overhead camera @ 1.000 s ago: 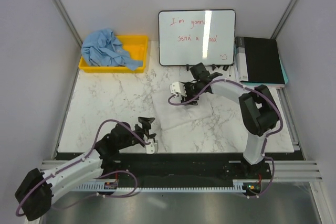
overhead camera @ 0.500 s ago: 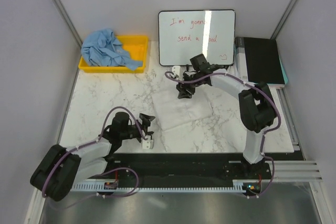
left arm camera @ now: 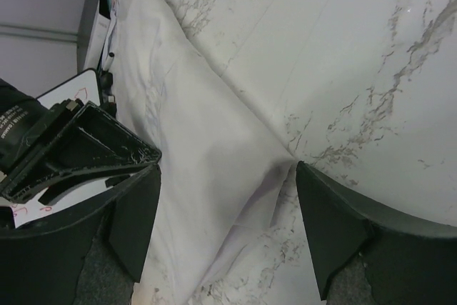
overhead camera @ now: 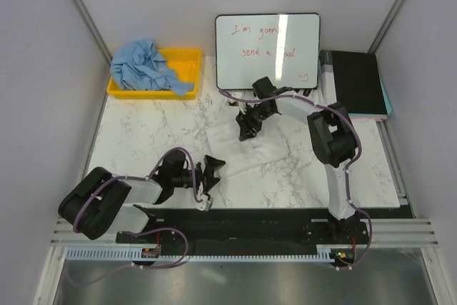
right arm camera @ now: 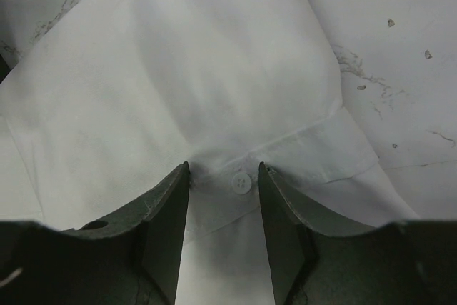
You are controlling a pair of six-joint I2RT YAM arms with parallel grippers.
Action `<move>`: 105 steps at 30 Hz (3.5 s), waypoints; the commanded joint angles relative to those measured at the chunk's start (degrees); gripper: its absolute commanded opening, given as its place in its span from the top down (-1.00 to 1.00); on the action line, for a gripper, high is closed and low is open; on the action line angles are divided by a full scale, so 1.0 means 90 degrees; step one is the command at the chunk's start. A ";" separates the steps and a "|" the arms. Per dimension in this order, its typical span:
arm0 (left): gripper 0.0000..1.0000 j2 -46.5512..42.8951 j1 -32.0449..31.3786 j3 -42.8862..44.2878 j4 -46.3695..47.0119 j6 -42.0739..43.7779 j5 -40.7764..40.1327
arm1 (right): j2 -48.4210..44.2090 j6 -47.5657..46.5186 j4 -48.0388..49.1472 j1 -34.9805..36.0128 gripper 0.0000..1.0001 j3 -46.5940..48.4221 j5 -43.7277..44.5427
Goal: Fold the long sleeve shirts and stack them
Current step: Fold the shirt
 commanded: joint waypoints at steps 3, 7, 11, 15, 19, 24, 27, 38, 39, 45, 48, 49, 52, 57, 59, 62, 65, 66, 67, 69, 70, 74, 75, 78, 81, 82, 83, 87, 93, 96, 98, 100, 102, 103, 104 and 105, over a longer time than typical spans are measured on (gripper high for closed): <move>-0.66 0.0700 -0.0234 -0.0108 0.0191 0.0368 -0.0208 | 0.0391 -0.0039 -0.0585 0.0034 -0.02 0.0296 -0.0121; -0.63 0.0885 -0.0517 0.0067 0.0299 0.0212 -0.0481 | 0.0420 0.0029 -0.0605 0.0034 -0.02 0.0335 -0.0043; -0.61 0.1023 -0.0645 0.0136 0.0416 -0.0042 -0.0950 | 0.0440 -0.0039 -0.0712 0.0034 -0.01 0.0354 -0.0033; -0.57 0.1218 -0.0567 0.0097 0.0826 -0.0257 -0.1769 | 0.0498 -0.0264 -0.0985 0.0093 -0.02 0.0422 -0.0102; -0.58 0.1355 -0.0401 -0.0039 0.1257 -0.0218 -0.1927 | 0.0537 -0.0303 -0.1073 0.0142 -0.01 0.0500 -0.0004; -0.55 0.0965 -0.0371 -0.0332 0.0878 -0.0052 -0.1655 | 0.0518 -0.0381 -0.1103 0.0142 -0.01 0.0481 0.0006; -0.42 0.0614 -0.0371 -0.0362 0.0555 -0.0042 -0.1469 | 0.0528 -0.0352 -0.1103 0.0142 -0.01 0.0481 0.0035; -0.44 0.1393 -0.0440 0.0458 0.0963 -0.0306 -0.1478 | 0.0401 -0.0459 -0.1249 0.0259 -0.01 0.0178 -0.0150; -0.43 0.1510 -0.0459 0.0536 0.0964 -0.0306 -0.1440 | 0.0410 -0.0449 -0.1230 0.0288 -0.01 0.0178 -0.0160; -0.25 0.1580 -0.0498 0.0752 0.0848 -0.0374 -0.1303 | 0.0352 -0.0449 -0.1240 0.0279 -0.03 0.0139 -0.0189; 0.13 0.1190 -0.0498 0.0664 0.0390 -0.0345 -0.1196 | 0.0206 -0.0265 -0.1240 0.0084 -0.16 0.0256 -0.0413; 0.23 0.0918 -0.0498 0.0654 -0.0067 -0.0306 -0.1156 | 0.0167 0.0007 -0.1240 0.0006 -0.23 0.0450 -0.0462; 0.63 0.0372 -0.0518 0.0702 -0.0810 -0.0519 -0.1029 | -0.0029 0.0496 -0.1250 -0.0443 -0.36 0.0880 -0.0648; 0.97 -0.0265 -0.0635 0.1034 -0.1788 -0.0950 -0.1039 | -0.0283 0.0694 -0.1288 -0.1225 -0.43 0.0843 -0.0191; 0.97 -0.0421 -0.0693 0.1210 -0.2227 -0.1077 -0.1039 | -0.0273 0.0431 -0.1493 -0.1381 -0.42 0.0716 -0.0004; 0.96 -0.0520 -0.0878 0.1386 -0.2531 -0.1243 -0.1097 | -0.0341 0.0400 -0.1494 -0.1431 -0.40 0.0569 -0.0149; 0.96 -0.0588 -0.0986 0.1542 -0.2794 -0.1438 -0.1224 | -0.0322 0.0624 -0.1221 -0.1392 -0.36 0.0579 -0.0267; 0.96 -0.0656 -0.1044 0.1716 -0.2951 -0.1516 -0.1234 | -0.0283 0.0625 -0.1220 -0.1372 -0.35 0.0637 -0.0277; 0.96 -0.0676 -0.1064 0.1795 -0.3049 -0.1575 -0.1244 | -0.0264 0.0577 -0.1210 -0.1324 -0.33 0.0657 -0.0268; 0.97 -0.0744 -0.1152 0.1981 -0.3284 -0.1731 -0.1341 | -0.0195 0.0566 -0.1113 -0.1216 -0.22 0.0715 -0.0239; 0.97 -0.0754 -0.1181 0.2030 -0.3313 -0.1771 -0.1371 | -0.0185 0.0605 -0.1084 -0.1158 -0.18 0.0735 -0.0190; 0.97 -0.0823 -0.1250 0.2245 -0.3460 -0.2132 -0.1537 | -0.0117 0.0528 -0.0898 -0.0982 0.12 0.0541 0.0063; 0.96 -0.0852 -0.1260 0.2323 -0.3547 -0.2210 -0.1547 | -0.0107 0.0479 -0.0820 -0.0972 0.16 0.0414 0.0132; 0.96 -0.1066 -0.1338 0.2566 -0.3723 -0.2530 -0.1537 | -0.0117 0.0284 -0.1023 -0.0874 0.28 0.0306 0.0104; 0.97 -0.1262 -0.1348 0.3383 -0.4356 -0.3552 -0.1459 | -0.0302 -0.0369 -0.1957 -0.0718 0.39 0.0170 -0.0422; 0.97 -0.1282 -0.1348 0.3659 -0.4919 -0.3829 -0.1439 | -0.0409 -0.0468 -0.2146 -0.0689 0.39 0.0072 -0.0772; 0.96 -0.1301 -0.1348 0.3942 -0.5167 -0.4063 -0.1420 | -0.0652 -0.0759 -0.2370 -0.0621 0.42 -0.0035 -0.1017; 0.97 -0.1321 -0.1270 0.5084 -0.5930 -0.5573 -0.1449 | -0.1093 -0.2154 -0.4804 -0.0250 0.43 -0.0426 -0.2121; 0.97 0.0051 -0.0090 0.6297 -0.6683 -0.8076 -0.0941 | -0.1016 -0.2199 -0.5497 -0.0083 0.30 -0.0721 -0.2904; 0.96 0.1077 0.0478 0.6776 -0.7091 -0.8996 -0.0814 | -0.0587 -0.2051 -0.5497 -0.0083 0.30 -0.0467 -0.3333; 0.97 0.1470 0.0527 0.6971 -0.7171 -0.9270 -0.1009 | -0.0207 -0.2061 -0.5488 -0.0083 0.23 -0.0253 -0.3451; 0.96 0.1976 0.0478 0.7118 -0.7171 -0.9475 -0.1282 | 0.0397 -0.1780 -0.5488 -0.0286 0.17 0.0119 -0.3519; 0.96 0.2320 0.0517 0.7372 -0.7278 -0.9730 -0.1448 | 0.0789 -0.1525 -0.5488 -0.0599 0.16 0.0333 -0.3578; 0.97 0.2651 0.0546 0.7411 -0.7298 -0.9749 -0.1613 | 0.1062 -0.1475 -0.5488 -0.0958 0.18 0.0412 -0.3491; 0.96 0.2799 0.0595 0.7518 -0.7317 -0.9817 -0.1634 | 0.1142 -0.1513 -0.5478 -0.1146 0.19 0.0548 -0.3374; 0.97 0.2965 0.0644 0.7587 -0.7318 -0.9837 -0.1664 | 0.1181 -0.1533 -0.5478 -0.1292 0.19 0.0607 -0.3257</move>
